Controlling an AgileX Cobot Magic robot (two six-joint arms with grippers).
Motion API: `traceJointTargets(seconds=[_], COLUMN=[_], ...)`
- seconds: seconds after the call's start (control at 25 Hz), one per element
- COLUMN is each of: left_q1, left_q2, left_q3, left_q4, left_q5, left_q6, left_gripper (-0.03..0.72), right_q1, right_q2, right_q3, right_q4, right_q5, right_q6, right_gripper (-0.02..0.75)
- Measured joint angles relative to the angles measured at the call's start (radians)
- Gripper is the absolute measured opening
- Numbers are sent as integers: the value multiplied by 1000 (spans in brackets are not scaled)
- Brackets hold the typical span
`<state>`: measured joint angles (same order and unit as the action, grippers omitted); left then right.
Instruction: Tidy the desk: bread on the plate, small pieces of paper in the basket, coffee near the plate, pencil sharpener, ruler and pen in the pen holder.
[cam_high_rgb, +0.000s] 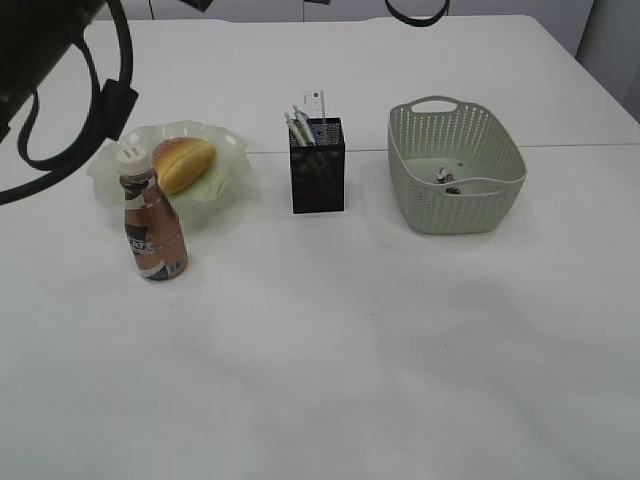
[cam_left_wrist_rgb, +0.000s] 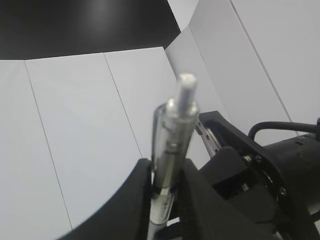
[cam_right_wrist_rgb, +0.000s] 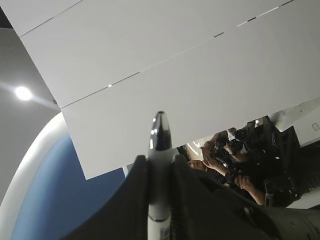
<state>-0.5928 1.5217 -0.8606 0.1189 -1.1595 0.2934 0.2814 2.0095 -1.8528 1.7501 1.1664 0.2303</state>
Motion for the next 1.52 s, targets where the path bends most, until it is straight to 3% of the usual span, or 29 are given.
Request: traceJointTargets(seconds=[1.52], left_q1=[0], left_q2=[2], left_q3=[0], left_q4=[-7], left_q5=[3], left_q6=[0], left_gripper=[114], right_q1=[0], right_q2=[0], right_q3=[-2], right_q4=[8], right_q5=[-28], right_q6=[-116], right_gripper=[91])
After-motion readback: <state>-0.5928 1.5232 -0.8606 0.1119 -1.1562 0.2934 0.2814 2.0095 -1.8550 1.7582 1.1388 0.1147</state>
